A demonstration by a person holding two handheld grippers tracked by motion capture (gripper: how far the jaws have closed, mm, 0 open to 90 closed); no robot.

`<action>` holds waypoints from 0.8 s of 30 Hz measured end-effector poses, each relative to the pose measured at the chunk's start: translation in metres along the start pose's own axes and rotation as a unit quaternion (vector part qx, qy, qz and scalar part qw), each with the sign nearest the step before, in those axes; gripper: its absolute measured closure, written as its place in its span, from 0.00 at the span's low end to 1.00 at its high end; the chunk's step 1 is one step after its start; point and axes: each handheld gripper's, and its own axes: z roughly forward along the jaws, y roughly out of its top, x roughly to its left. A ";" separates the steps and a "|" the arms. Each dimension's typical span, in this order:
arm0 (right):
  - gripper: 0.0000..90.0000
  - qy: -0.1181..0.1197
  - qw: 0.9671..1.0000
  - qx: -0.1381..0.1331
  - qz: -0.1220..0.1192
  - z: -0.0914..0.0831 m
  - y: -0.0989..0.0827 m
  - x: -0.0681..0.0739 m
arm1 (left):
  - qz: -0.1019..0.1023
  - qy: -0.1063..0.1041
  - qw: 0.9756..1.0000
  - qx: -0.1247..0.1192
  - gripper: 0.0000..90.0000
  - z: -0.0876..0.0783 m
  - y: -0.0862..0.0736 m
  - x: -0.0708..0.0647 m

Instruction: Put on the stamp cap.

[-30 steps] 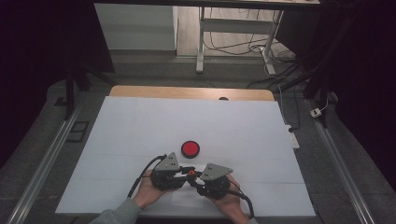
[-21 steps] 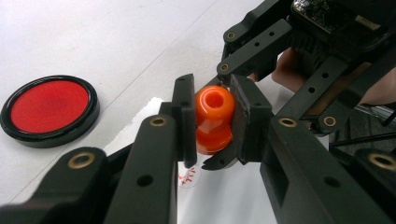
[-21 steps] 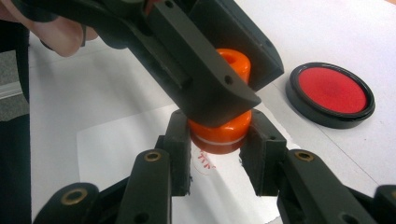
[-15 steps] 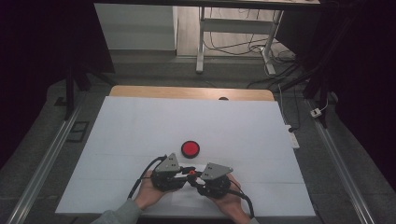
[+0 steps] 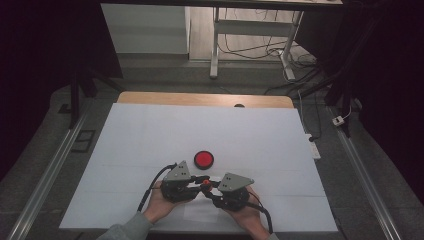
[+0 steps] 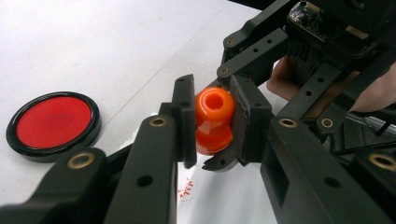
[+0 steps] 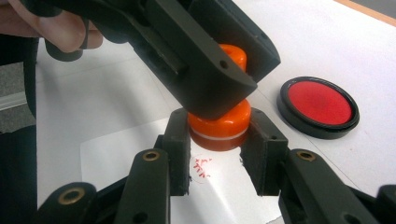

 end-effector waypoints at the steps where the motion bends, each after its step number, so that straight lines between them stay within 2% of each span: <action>1: 0.70 0.001 1.000 0.001 0.000 0.000 0.000 0.000 | 0.000 0.000 1.000 -0.001 0.81 0.000 0.000 0.000; 8: 0.64 -0.001 1.000 -0.005 0.012 -0.001 -0.001 -0.003 | -0.001 -0.004 1.000 -0.005 0.81 -0.002 0.001 0.001; 18: 0.56 -0.001 1.000 -0.011 0.018 -0.002 -0.002 -0.004 | -0.004 0.001 1.000 -0.009 0.81 -0.007 0.002 0.005; 20: 0.54 -0.007 1.000 -0.005 0.015 -0.004 -0.002 -0.005 | -0.006 0.002 1.000 -0.010 0.81 -0.008 0.001 0.006; 24: 0.54 -0.002 1.000 -0.016 0.022 -0.005 -0.003 -0.006 | -0.006 0.003 1.000 -0.008 0.81 -0.008 0.001 0.007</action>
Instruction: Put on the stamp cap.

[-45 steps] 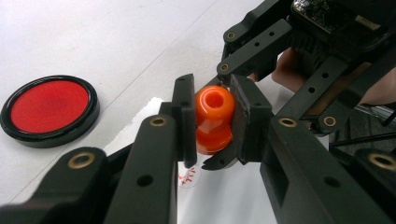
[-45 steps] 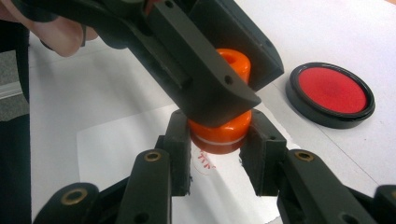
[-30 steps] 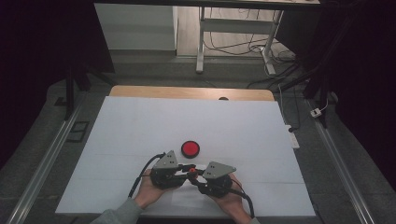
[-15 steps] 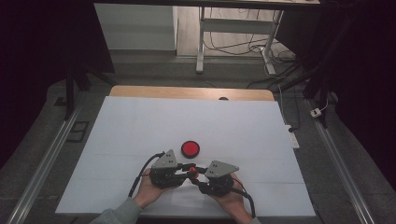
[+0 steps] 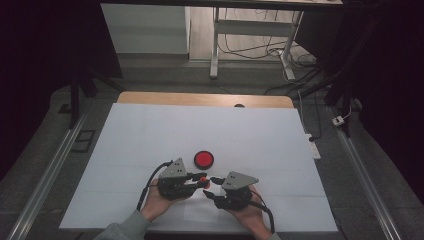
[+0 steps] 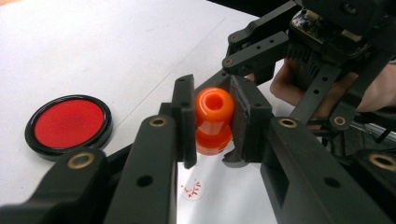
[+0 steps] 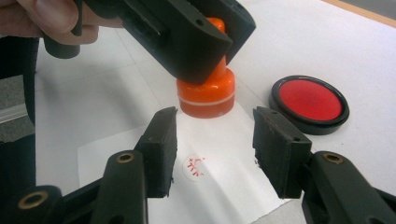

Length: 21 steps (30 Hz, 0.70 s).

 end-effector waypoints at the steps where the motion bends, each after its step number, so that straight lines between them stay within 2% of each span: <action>1: 0.53 0.000 1.000 0.002 -0.001 -0.001 0.000 -0.001 | 0.000 -0.001 1.000 0.000 0.81 0.000 0.000 0.000; 9: 0.42 -0.016 1.000 -0.003 0.010 -0.011 -0.002 -0.007 | -0.001 0.000 1.000 0.004 0.81 0.000 0.000 0.000; 21: 0.35 -0.041 0.999 -0.008 0.026 -0.030 -0.006 -0.016 | 0.000 0.002 1.000 0.007 0.81 0.000 -0.001 0.000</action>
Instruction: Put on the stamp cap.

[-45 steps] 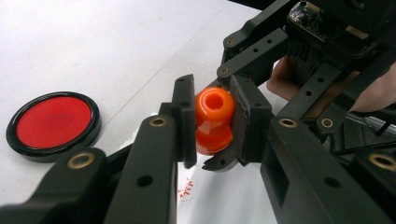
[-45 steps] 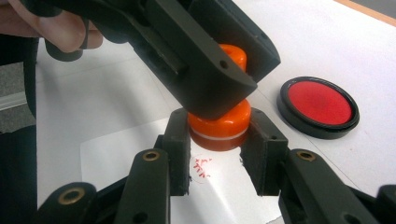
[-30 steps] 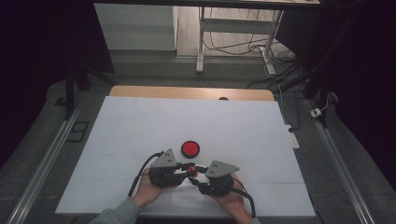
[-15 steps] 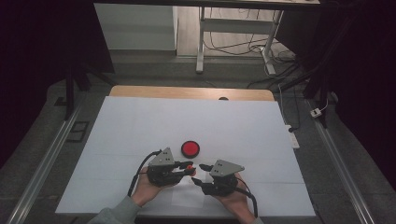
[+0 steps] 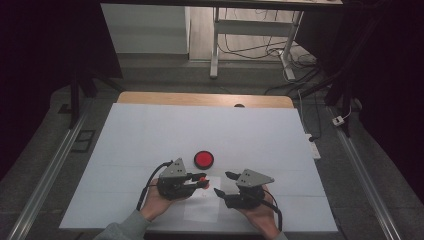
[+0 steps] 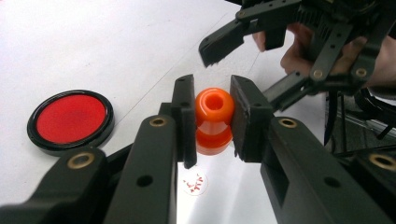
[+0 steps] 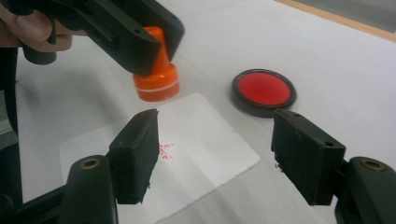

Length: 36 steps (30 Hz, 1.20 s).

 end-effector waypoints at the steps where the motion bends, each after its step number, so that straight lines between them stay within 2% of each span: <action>1: 0.35 -0.002 1.000 -0.001 0.001 -0.002 -0.001 -0.001 | 0.001 0.000 1.000 0.001 0.81 0.000 0.000 0.000; 11: 0.36 -0.039 0.999 -0.004 0.001 -0.026 -0.008 -0.014 | 0.003 0.000 1.000 0.006 0.81 0.000 0.000 -0.001; 23: 0.37 -0.076 0.997 -0.004 0.016 -0.060 -0.026 -0.035 | 0.002 0.003 1.000 0.009 0.81 -0.001 -0.001 0.001; 27: 0.37 -0.091 0.996 0.003 0.017 -0.069 -0.034 -0.041 | 0.002 0.004 1.000 0.010 0.81 -0.001 -0.001 0.002; 36: 0.37 -0.118 0.992 0.004 0.038 -0.093 -0.052 -0.055 | 0.002 0.007 1.000 0.010 0.81 -0.002 -0.002 0.003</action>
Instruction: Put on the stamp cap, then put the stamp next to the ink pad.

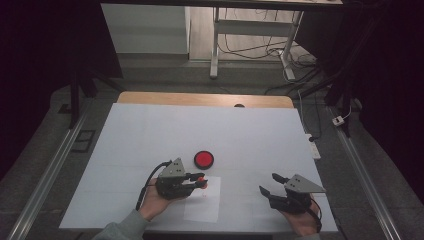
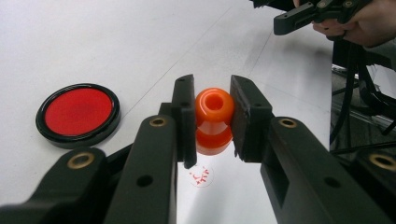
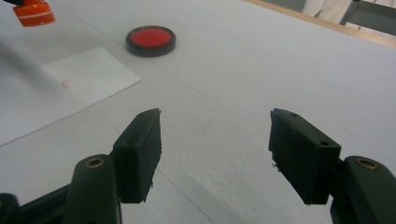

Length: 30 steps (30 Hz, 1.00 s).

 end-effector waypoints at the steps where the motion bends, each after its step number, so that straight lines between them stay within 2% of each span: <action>1: 0.38 -0.003 1.000 0.000 0.002 -0.002 -0.002 -0.002 | 0.000 0.000 1.000 0.000 0.81 0.000 0.000 0.000; 9: 0.38 -0.012 1.000 0.003 0.013 -0.008 -0.009 -0.011 | -0.004 0.004 1.000 -0.002 0.81 -0.002 0.000 0.002; 30: 0.39 -0.010 1.000 0.010 0.009 -0.004 -0.010 -0.010 | -0.022 0.032 0.999 -0.015 0.81 -0.013 -0.001 0.018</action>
